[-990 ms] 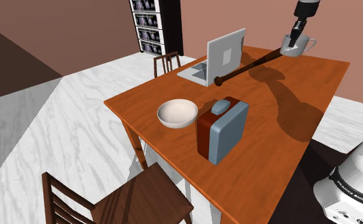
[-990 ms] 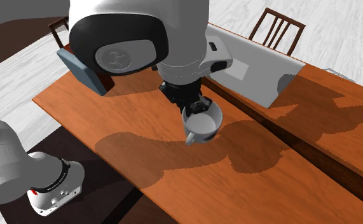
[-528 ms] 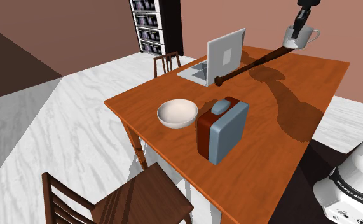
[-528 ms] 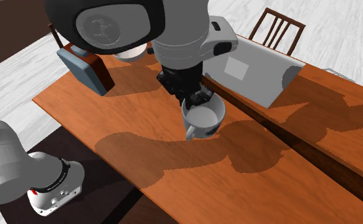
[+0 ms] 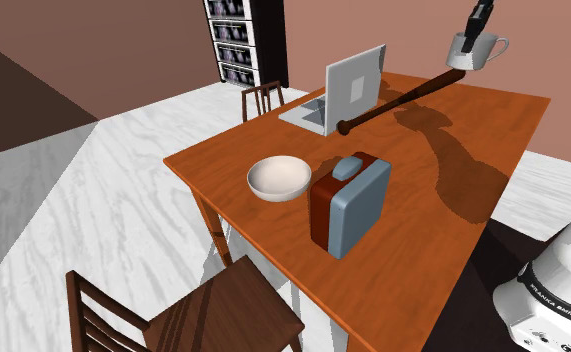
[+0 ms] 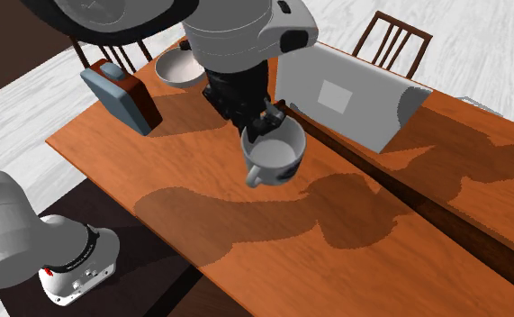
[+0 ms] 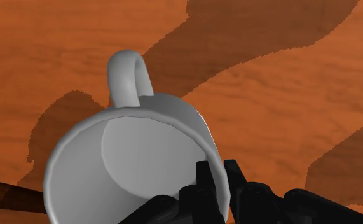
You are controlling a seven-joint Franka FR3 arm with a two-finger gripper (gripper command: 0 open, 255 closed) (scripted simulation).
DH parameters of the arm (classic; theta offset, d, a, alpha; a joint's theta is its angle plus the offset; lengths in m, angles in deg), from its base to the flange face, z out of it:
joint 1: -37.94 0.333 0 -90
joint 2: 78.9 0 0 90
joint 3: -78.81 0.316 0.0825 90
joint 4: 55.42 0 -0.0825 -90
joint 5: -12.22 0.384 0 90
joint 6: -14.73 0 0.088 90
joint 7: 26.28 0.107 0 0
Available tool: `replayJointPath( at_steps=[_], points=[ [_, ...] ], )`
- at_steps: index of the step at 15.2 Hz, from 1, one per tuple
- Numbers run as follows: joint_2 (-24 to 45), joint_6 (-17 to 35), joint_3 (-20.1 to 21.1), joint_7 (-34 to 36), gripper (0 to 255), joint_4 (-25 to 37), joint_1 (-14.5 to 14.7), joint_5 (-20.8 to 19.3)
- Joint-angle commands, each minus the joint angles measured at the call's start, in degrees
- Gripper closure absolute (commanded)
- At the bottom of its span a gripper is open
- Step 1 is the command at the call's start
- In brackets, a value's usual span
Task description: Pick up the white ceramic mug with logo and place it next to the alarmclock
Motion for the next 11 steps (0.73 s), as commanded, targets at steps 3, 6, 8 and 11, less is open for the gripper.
replayJointPath(
  at_steps=[3,6,8,11],
  points=[
    [-7.2,-0.7,4.3,5.7,255,-6.6,0.7,-1.8],
    [-12.2,-1.5,7.6,9.7,255,-11.1,1.1,-2.2],
    [-15.3,-2.2,9.9,12.2,255,-13.8,1.3,-2.0],
    [-19.6,-3.4,13.3,16.0,255,-17.3,1.9,-1.3]
  ],
)
